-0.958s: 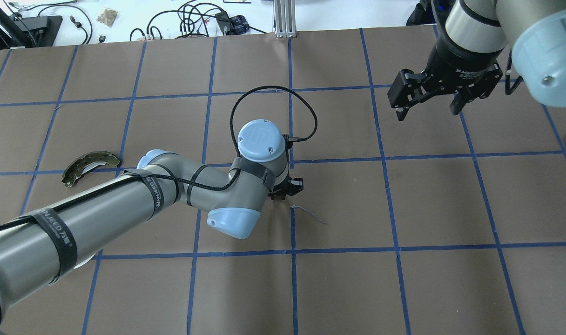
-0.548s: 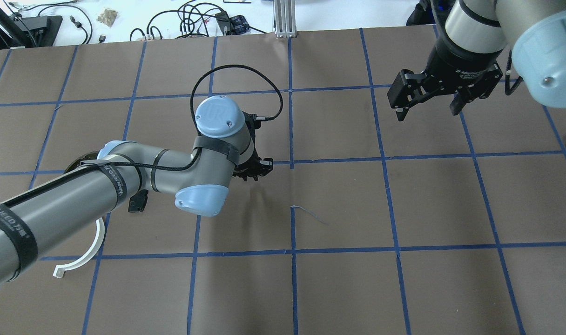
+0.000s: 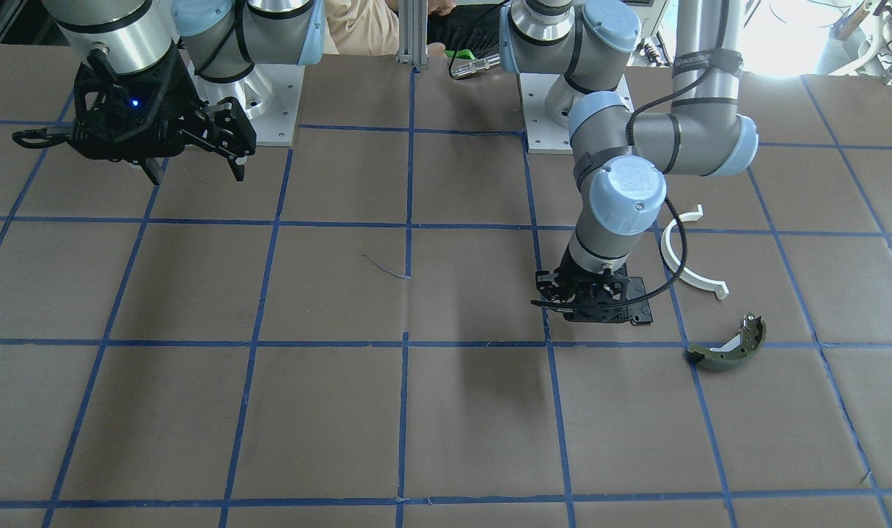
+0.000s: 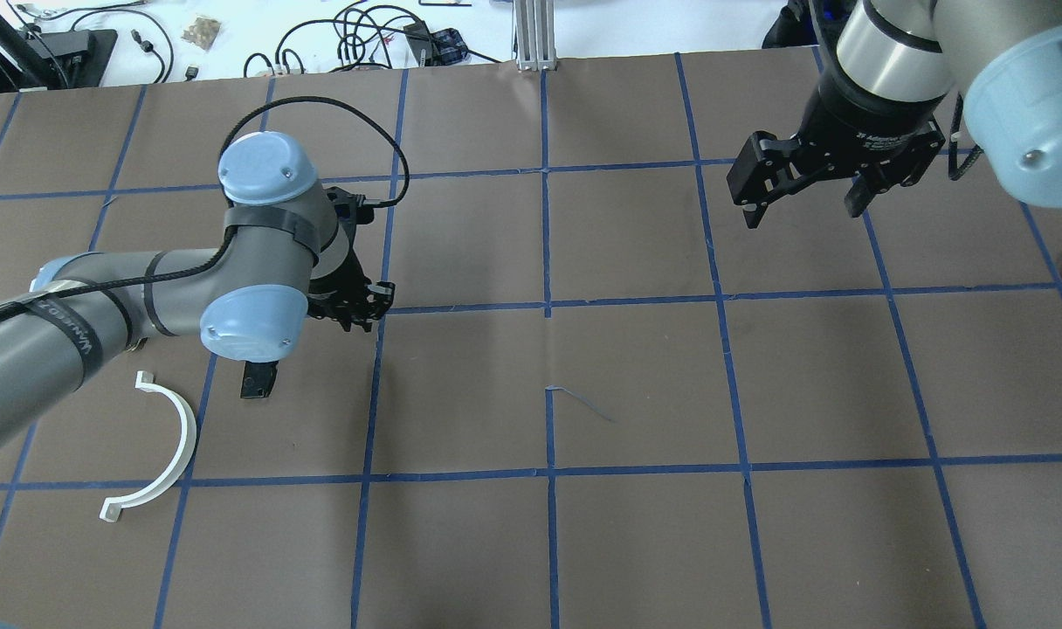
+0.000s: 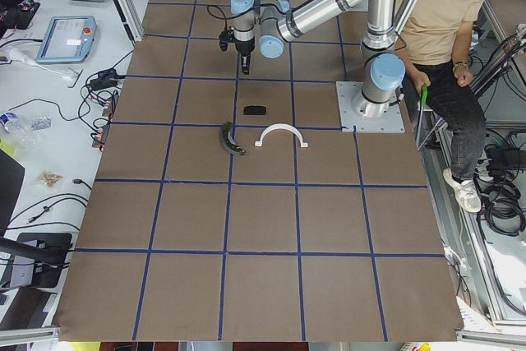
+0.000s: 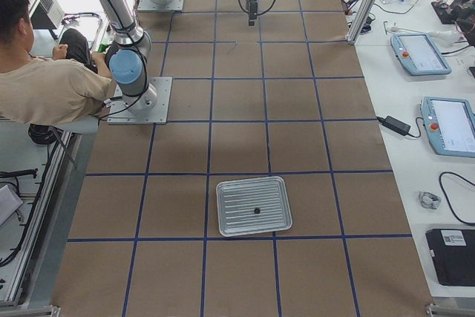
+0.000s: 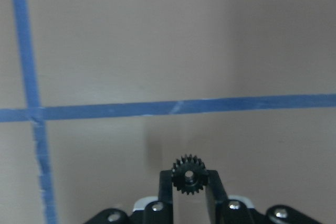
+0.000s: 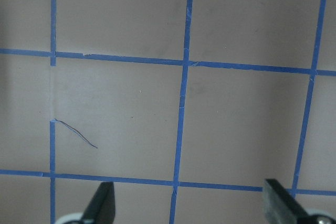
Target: Place bearing gear from tray to pile
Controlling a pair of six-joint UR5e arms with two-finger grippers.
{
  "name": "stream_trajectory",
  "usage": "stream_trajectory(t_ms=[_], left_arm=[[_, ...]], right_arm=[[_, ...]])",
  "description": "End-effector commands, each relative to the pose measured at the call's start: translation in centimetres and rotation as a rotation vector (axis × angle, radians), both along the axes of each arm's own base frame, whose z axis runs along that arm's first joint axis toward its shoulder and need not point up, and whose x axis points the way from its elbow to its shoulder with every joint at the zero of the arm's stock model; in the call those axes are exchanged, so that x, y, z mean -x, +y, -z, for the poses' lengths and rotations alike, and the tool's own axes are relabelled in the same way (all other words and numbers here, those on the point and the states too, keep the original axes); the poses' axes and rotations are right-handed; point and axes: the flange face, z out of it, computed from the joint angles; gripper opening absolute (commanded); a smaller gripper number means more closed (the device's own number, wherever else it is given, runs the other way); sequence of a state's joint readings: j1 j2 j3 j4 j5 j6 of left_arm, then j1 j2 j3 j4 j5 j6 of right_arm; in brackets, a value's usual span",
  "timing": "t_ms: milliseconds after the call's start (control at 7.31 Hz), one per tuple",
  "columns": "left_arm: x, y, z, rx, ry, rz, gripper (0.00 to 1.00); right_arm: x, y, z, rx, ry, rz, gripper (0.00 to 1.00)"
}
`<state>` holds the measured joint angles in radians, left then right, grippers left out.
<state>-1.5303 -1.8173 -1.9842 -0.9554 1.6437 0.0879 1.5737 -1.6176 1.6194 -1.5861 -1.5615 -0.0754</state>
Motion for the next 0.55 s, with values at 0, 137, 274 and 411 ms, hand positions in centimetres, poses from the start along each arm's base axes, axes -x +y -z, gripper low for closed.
stream_trajectory(t_ms=[0,137,274,411], left_arm=[[-10.3,0.0,-1.0,-0.054,-0.017,0.017,0.0],[-14.0,0.0,0.2,-0.084,0.0,0.025,0.0],[-15.9,0.1,0.8,-0.095,0.007,0.006,0.0],[-16.6,-0.5,1.1,-0.091,0.006,0.0,0.0]], right_arm=[[-0.1,0.0,0.0,0.002,-0.005,0.0,1.0],[-0.1,0.1,0.0,0.002,-0.006,0.0,1.0],[-0.1,0.1,-0.2,0.005,-0.006,-0.003,1.0],[-0.1,0.2,-0.2,0.005,-0.006,-0.003,1.0]])
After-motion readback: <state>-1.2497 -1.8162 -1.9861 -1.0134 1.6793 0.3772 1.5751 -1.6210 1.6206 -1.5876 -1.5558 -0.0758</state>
